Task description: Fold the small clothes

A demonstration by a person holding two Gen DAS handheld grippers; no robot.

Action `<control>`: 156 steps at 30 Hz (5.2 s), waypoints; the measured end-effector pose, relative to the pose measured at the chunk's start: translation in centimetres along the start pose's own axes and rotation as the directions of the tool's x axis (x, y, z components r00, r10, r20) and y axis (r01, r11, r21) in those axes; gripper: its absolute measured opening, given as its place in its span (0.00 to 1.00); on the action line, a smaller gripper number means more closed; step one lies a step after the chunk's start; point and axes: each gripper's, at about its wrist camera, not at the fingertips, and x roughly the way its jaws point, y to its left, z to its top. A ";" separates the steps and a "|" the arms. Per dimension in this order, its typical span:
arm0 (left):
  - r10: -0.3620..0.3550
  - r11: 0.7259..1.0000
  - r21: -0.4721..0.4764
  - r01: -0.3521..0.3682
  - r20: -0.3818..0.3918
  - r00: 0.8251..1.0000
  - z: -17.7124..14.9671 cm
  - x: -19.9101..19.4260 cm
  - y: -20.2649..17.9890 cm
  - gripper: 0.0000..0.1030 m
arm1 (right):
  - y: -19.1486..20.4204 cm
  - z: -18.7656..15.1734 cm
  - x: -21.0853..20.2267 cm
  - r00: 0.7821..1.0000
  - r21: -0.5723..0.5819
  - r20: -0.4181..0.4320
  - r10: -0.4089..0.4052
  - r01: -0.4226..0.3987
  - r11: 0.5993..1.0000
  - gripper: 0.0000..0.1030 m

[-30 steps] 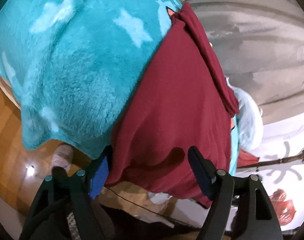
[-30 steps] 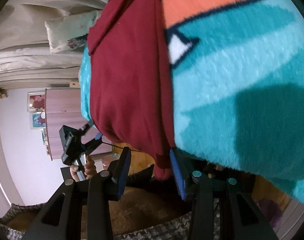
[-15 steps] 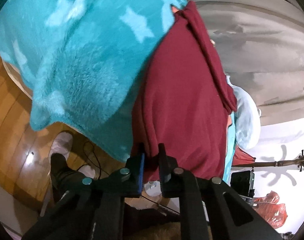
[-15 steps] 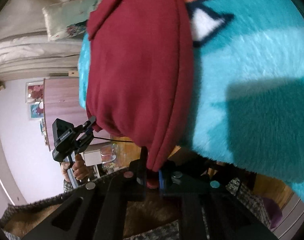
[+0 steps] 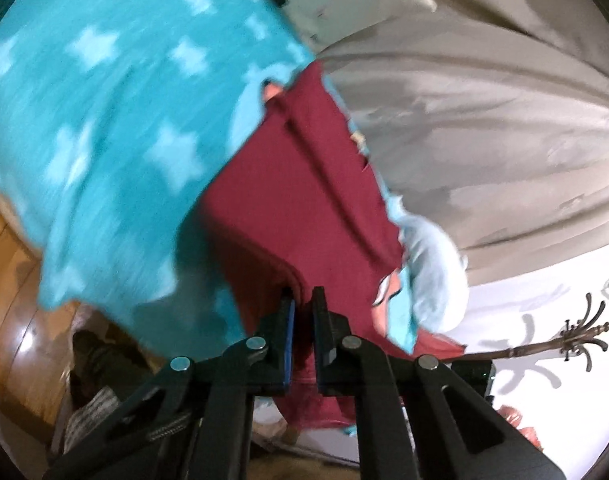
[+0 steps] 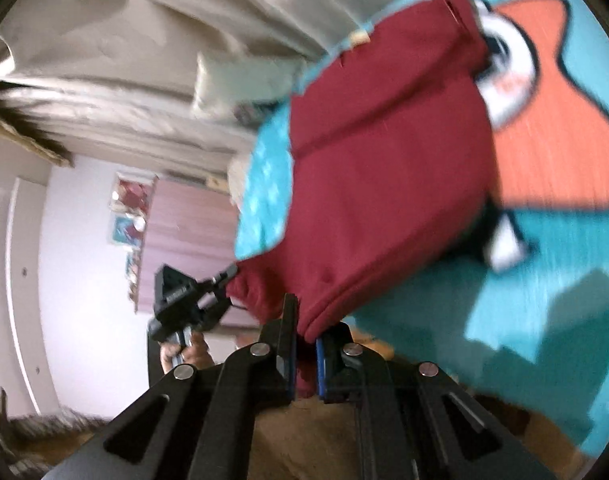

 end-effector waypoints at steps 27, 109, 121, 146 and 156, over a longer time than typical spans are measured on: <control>-0.013 0.999 -0.045 0.007 -0.125 0.992 23.6 20.3 -3.9 0.18 | -7.3 22.9 3.5 0.898 0.343 0.304 -0.318 0.208 0.916 0.59; 0.231 0.969 0.089 -0.229 -0.013 0.973 15.4 14.5 0.1 0.61 | 8.1 19.7 18.0 0.900 -0.199 -0.035 -0.434 0.420 0.886 0.52; 0.056 0.998 -0.007 -0.058 -0.167 0.984 13.8 16.3 2.8 0.27 | 9.4 22.0 33.2 0.747 -0.308 -0.142 -0.649 0.590 0.746 0.67; 0.158 0.987 -0.025 -0.160 -0.070 0.985 12.7 9.4 4.6 0.28 | 10.9 20.9 29.0 0.702 -0.319 0.064 -0.709 0.688 0.652 0.15; 0.232 0.972 0.037 -0.232 0.022 0.973 7.7 8.3 -0.6 0.34 | 6.8 20.9 13.5 0.824 -0.117 0.166 -0.542 0.562 0.819 0.15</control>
